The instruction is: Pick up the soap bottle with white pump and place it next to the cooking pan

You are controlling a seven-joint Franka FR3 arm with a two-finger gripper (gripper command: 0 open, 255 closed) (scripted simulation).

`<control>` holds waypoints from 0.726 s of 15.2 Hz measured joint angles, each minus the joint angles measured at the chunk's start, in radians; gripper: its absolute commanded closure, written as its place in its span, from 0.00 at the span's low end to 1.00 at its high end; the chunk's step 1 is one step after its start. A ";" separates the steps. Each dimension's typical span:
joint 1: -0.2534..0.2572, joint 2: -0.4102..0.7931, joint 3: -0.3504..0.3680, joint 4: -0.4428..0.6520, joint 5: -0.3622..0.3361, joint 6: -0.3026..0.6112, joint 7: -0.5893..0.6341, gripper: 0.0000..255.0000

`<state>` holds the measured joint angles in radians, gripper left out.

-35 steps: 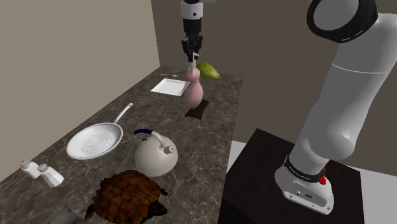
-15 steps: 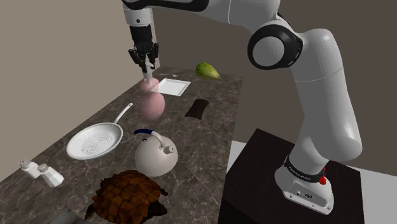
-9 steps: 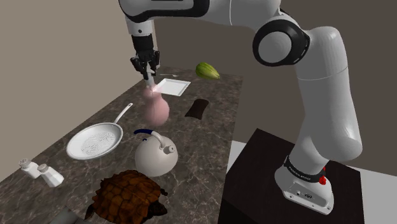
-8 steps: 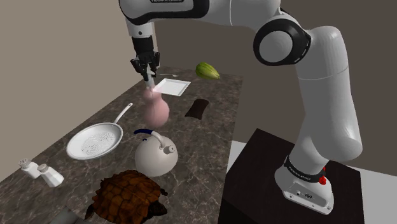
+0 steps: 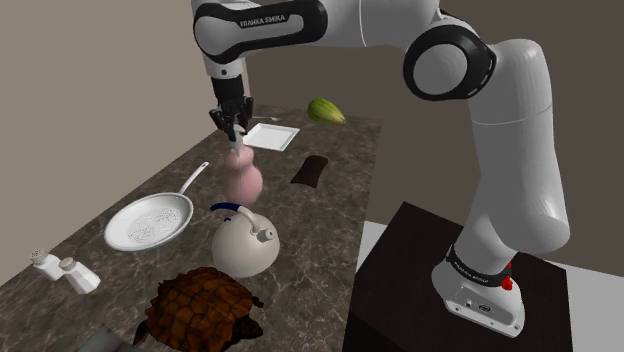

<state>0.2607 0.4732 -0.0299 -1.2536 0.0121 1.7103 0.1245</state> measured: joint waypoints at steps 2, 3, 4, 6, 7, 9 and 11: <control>0.000 0.000 0.000 -0.025 0.000 0.024 0.000 1.00; -0.001 0.002 0.000 -0.037 0.000 0.039 -0.002 1.00; -0.001 0.002 0.000 -0.046 0.000 0.049 -0.001 1.00; -0.001 0.001 0.000 -0.060 0.000 0.060 -0.002 1.00; -0.001 0.001 0.000 -0.061 0.000 0.062 -0.002 1.00; -0.001 0.001 0.000 -0.061 0.000 0.063 -0.002 1.00; -0.001 0.001 0.000 -0.062 0.000 0.064 -0.002 0.00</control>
<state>0.2597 0.4743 -0.0303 -1.3155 0.0124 1.7739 0.1223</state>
